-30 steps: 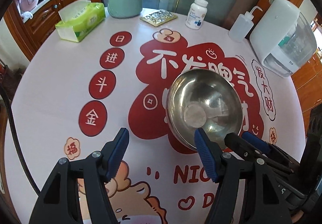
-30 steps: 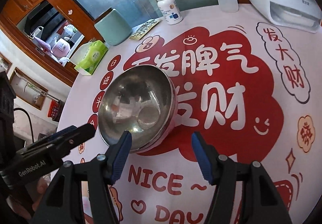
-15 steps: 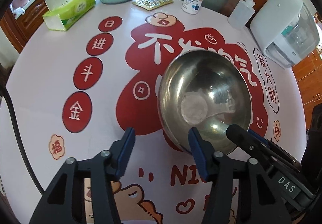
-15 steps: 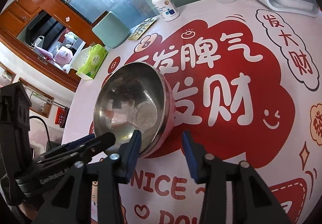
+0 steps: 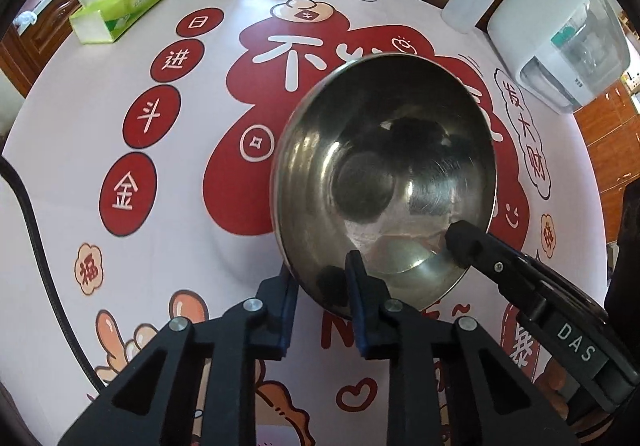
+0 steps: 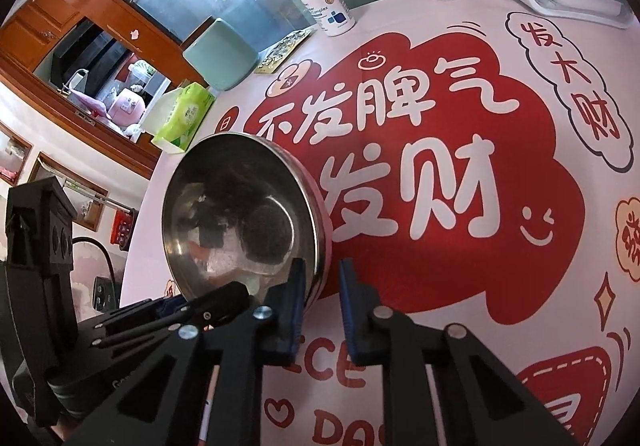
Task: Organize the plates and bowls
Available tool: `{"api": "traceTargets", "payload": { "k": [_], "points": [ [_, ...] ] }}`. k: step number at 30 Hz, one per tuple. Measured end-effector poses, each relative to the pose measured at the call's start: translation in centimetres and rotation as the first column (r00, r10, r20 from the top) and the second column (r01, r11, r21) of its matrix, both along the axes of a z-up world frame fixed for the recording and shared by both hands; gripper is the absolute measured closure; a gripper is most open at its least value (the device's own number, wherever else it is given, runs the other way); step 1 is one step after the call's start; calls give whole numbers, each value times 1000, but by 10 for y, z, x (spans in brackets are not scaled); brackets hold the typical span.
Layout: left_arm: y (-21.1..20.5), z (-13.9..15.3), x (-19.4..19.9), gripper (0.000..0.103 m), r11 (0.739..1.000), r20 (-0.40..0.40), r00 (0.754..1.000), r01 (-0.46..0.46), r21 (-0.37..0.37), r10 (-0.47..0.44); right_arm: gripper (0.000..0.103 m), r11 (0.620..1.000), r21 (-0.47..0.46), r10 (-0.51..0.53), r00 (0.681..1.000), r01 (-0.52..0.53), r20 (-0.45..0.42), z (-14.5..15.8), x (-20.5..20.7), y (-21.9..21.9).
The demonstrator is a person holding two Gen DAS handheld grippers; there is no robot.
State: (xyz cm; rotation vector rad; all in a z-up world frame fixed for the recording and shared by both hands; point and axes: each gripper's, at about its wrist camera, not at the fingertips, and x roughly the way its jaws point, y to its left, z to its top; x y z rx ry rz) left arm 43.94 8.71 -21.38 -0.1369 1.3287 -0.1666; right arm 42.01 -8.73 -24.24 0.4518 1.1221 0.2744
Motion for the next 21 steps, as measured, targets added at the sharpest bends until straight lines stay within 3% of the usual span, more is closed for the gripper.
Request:
{"api": "traceTargets", "payload": {
  "k": [21],
  "points": [
    [20, 23, -50, 87, 999, -29, 999, -32, -25, 31, 94, 999, -22, 38, 999, -38, -16, 22, -45, 14]
  ]
}}
